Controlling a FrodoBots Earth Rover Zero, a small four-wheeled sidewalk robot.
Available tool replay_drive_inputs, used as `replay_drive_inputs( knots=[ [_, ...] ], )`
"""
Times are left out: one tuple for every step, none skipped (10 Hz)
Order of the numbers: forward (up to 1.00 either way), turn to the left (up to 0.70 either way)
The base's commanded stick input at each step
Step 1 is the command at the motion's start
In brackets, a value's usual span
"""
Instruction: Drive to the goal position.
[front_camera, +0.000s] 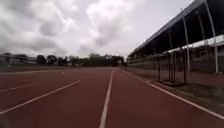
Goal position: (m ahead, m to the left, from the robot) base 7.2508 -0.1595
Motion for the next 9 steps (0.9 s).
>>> replay_drive_inputs(
  knots=[
    [0.70,-0.09],
    [0.70,-0.09],
    [0.70,-0.09],
    [0.70,-0.09],
    [0.70,-0.08],
    [0.70,-0.07],
    [0.70,-0.06],
    [0.70,-0.05],
    [0.70,-0.04]
  ],
)
